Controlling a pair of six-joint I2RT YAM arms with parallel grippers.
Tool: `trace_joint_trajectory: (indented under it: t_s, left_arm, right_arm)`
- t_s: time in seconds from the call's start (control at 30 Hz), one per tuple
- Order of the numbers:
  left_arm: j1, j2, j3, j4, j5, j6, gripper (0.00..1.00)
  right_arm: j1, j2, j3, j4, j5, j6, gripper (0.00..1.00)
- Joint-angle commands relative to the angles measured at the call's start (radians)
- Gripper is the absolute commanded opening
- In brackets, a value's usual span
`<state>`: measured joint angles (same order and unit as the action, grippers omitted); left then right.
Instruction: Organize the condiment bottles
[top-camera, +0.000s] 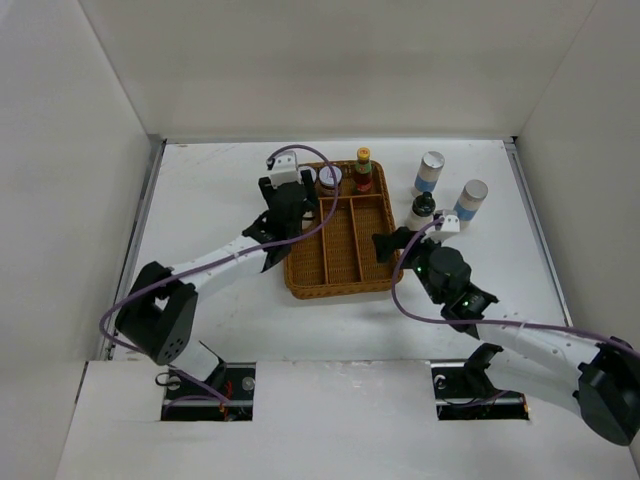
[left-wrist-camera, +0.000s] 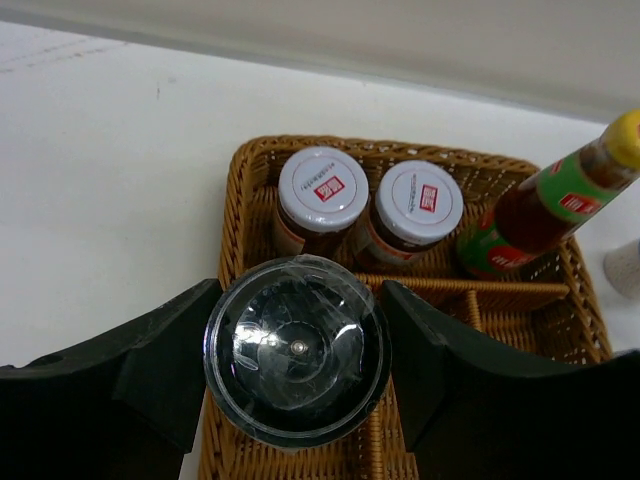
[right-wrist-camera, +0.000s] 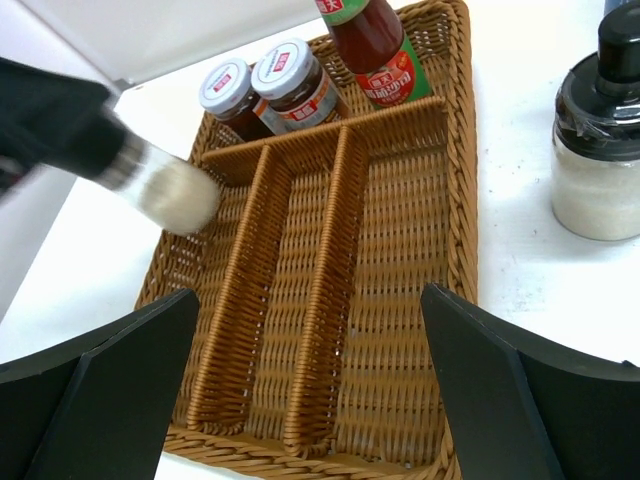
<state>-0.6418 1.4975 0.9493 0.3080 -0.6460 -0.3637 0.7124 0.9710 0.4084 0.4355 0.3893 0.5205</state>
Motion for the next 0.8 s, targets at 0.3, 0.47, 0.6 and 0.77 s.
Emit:
trace_joint_trajectory:
  t_s: [0.3, 0.47, 0.6, 0.77]
  left_arm:
    - [-0.006, 0.148, 0.034, 0.217, 0.012, -0.006, 0.53]
    - [-0.011, 0.136, 0.005, 0.229, 0.012, -0.012, 0.73]
    - [-0.023, 0.075, -0.029, 0.253, 0.016, -0.015, 0.98]
    - [-0.049, -0.078, -0.157, 0.324, 0.000, -0.020, 1.00]
  right_arm:
    - [-0.014, -0.006, -0.002, 0.046, 0.025, 0.006, 1.00]
    - [-0.026, 0.014, 0.000, 0.048, 0.033, 0.004, 1.00]
    - [-0.055, 0.015, 0.000, 0.046, 0.071, -0.002, 1.00]
    - [-0.113, 0.041, 0.039, -0.020, 0.086, 0.007, 0.73]
